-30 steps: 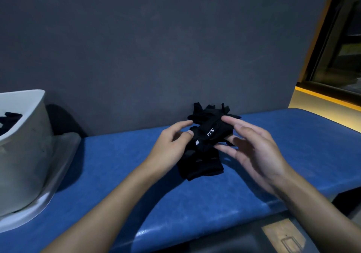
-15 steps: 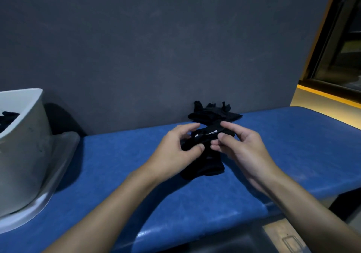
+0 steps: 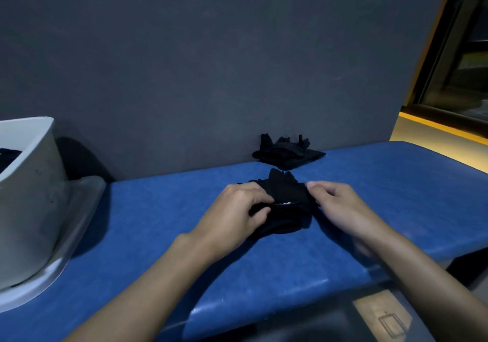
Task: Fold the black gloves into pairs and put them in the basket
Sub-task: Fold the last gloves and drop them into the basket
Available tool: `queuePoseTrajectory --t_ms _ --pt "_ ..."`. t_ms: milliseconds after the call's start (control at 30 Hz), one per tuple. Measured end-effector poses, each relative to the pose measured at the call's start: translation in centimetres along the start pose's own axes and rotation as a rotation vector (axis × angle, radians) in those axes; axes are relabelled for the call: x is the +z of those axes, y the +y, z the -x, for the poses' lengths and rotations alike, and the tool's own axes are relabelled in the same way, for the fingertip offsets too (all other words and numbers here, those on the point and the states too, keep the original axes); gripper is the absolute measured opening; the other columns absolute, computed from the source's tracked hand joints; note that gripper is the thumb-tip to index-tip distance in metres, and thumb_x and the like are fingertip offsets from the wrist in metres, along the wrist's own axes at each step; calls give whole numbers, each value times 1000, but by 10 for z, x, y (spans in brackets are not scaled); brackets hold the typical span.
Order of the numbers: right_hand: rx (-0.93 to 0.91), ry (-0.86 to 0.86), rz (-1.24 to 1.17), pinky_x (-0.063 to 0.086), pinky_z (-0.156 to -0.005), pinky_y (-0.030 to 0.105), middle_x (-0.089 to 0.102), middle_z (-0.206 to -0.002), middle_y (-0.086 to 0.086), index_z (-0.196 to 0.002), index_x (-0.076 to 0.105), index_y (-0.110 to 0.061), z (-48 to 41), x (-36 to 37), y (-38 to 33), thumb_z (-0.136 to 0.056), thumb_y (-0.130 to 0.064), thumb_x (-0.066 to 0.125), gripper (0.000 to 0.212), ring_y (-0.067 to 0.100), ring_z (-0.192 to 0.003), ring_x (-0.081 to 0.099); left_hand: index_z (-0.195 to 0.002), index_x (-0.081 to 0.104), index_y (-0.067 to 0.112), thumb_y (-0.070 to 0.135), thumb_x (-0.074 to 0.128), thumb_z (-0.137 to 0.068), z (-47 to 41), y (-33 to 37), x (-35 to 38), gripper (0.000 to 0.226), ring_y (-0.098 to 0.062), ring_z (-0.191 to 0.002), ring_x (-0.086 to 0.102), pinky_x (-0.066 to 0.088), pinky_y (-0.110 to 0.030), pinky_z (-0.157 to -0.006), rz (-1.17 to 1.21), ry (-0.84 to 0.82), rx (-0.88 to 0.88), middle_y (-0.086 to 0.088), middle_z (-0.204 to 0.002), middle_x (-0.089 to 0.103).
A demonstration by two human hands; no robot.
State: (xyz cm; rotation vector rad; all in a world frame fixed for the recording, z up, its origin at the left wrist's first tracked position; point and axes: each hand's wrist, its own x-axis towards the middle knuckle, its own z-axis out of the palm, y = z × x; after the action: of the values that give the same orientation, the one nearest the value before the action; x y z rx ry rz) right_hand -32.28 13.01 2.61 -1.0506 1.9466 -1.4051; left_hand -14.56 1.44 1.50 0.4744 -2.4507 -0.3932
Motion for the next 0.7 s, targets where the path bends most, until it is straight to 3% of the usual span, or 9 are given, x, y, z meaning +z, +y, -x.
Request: queuePoseTrajectory --t_ms 67,133,200,267,367,500,633,700 --pt "-67 58 -12 47 -98 28 72 -106 -12 -105 73 -21 -1 2 -1 -100 -29 51 24 8 -107 64 -108 75 13 13 69 -90 1 0 0 19 -6 -96 63 49 -24 -90 26 47 23 10 -106 68" --pt "-172 96 -9 37 -103 19 60 -125 -14 -123 65 -19 -1 4 -6 -100 -24 52 27 2 -120 53 -108 75 11 11 69 -90 3 0 -2 19 -4 -96 63 47 -17 -90 50 99 38 9 -105 66" --pt "-268 80 -61 30 -100 7 50 -133 -18 -131 60 -19 -2 8 -11 -100 -19 52 32 -11 -122 45 -108 75 11 11 70 -89 5 1 -6 19 -5 -97 61 45 -15 -90 50 159 51 9 -106 64" --pt "-296 60 -109 32 -102 6 50 -134 -17 -131 60 -21 -7 12 -12 -99 -16 54 33 -15 -120 45 -109 74 11 11 71 -89 8 0 -11 21 -7 -100 60 44 -15 -91 33 204 63 8 -107 62" --pt "-197 -5 -10 41 -104 22 62 -127 -3 -126 63 -24 -16 18 -5 -97 -20 58 30 6 -116 57 -109 73 12 14 73 -87 18 -2 -15 22 -6 -98 59 44 -15 -89 38 161 41 9 -106 61" --pt "-104 -94 151 44 -103 29 67 -118 -10 -125 63 -28 -22 22 10 -94 -30 63 31 7 -111 60 -114 71 11 17 75 -86 27 -8 -12 28 -3 -95 57 42 -13 -86 58 40 -1 10 -105 59" --pt "-139 -32 127 45 -83 21 64 -98 -6 -115 65 -23 -19 22 8 -90 -24 68 25 11 -91 60 -110 72 10 16 75 -86 28 -9 -12 25 -4 -90 57 41 -11 -81 82 51 -15 12 -103 58" --pt "-145 -47 109 43 -79 18 62 -97 -6 -115 65 -22 -17 22 7 -88 -21 71 27 8 -87 57 -107 73 11 15 75 -86 28 -8 -12 21 -6 -90 59 44 -15 -81 88 60 -6 11 -102 59"
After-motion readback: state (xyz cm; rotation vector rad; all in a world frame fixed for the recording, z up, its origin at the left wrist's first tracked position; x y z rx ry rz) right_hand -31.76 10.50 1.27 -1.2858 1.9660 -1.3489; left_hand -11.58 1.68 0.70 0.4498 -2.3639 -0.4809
